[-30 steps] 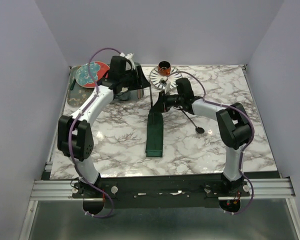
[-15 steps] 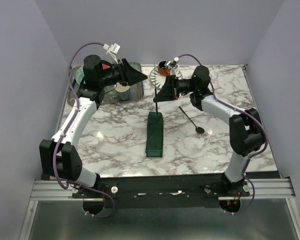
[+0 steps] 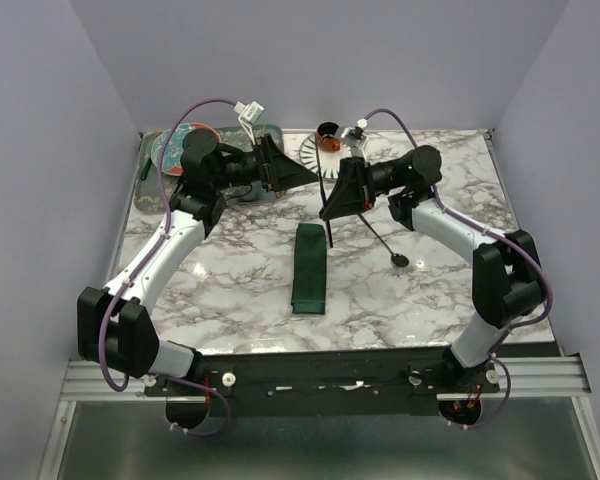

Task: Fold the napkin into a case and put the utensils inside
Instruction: Pass from the right arm to the left

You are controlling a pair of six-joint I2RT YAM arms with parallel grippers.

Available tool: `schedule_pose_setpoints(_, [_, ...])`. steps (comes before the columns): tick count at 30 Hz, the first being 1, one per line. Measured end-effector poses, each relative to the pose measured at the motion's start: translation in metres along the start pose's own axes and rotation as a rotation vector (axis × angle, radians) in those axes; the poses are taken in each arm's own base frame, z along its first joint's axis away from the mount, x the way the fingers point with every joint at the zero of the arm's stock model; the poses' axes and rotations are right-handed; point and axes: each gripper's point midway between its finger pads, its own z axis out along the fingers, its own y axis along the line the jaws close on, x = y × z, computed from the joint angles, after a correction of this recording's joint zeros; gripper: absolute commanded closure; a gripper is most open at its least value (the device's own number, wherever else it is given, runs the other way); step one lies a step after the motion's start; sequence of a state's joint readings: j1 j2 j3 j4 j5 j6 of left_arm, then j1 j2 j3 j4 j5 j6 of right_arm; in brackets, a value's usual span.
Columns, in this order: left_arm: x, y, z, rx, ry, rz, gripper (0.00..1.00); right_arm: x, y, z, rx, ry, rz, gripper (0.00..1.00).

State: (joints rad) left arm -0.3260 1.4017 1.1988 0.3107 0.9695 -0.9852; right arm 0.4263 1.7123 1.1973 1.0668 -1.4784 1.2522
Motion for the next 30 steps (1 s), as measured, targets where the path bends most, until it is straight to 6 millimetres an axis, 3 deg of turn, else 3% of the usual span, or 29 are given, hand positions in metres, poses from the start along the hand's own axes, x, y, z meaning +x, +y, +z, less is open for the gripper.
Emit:
schedule_pose_setpoints(9, [0.004, -0.021, 0.007, 0.065, 0.01, 0.021, 0.31, 0.005, 0.002, 0.002, -0.006, 0.006, 0.008, 0.99])
schedule_pose_setpoints(21, [0.007, -0.028, 0.011, 0.085, 0.019, 0.014, 0.5, 0.002, 0.009, 0.004, -0.007, 0.001, -0.037, 0.99])
schedule_pose_setpoints(30, [0.009, -0.029, 0.013, 0.09, 0.026, 0.009, 0.5, 0.001, 0.005, 0.005, 0.004, -0.014, -0.036, 0.99])
